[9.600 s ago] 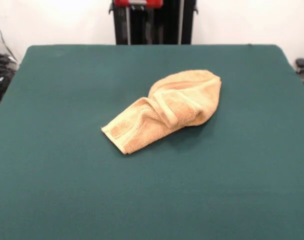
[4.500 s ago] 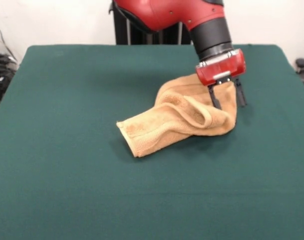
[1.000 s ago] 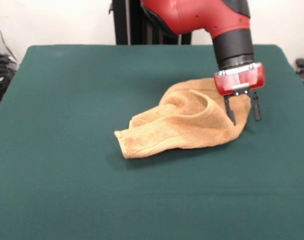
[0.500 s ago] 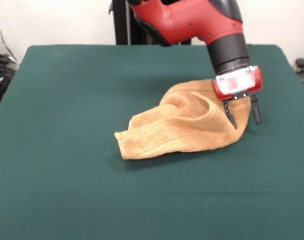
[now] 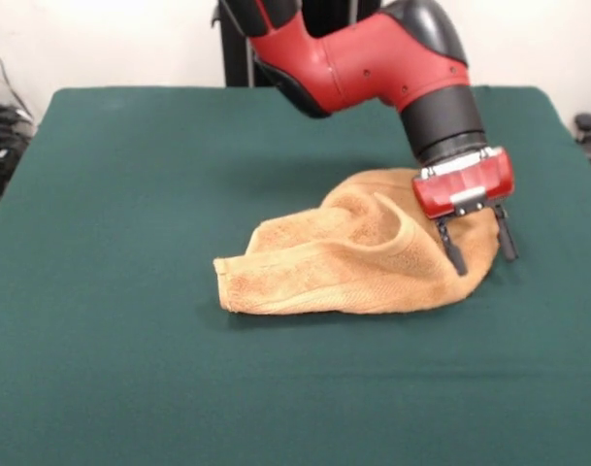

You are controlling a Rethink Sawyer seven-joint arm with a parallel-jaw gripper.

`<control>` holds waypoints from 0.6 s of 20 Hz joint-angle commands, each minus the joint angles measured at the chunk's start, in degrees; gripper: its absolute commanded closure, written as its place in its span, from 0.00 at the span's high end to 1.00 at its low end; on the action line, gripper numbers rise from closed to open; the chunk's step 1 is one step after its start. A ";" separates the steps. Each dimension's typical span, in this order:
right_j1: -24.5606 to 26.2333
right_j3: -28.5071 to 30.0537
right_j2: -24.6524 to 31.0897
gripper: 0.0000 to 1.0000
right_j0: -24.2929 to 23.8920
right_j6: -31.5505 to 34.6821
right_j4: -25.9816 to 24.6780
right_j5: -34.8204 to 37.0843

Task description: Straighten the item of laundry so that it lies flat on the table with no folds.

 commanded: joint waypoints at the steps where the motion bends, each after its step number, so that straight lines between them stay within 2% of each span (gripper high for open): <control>1: 4.15 -12.61 3.52 1.00 0.34 14.08 5.32 5.08; 12: 3.04 -11.31 4.01 1.00 0.12 14.41 6.11 5.16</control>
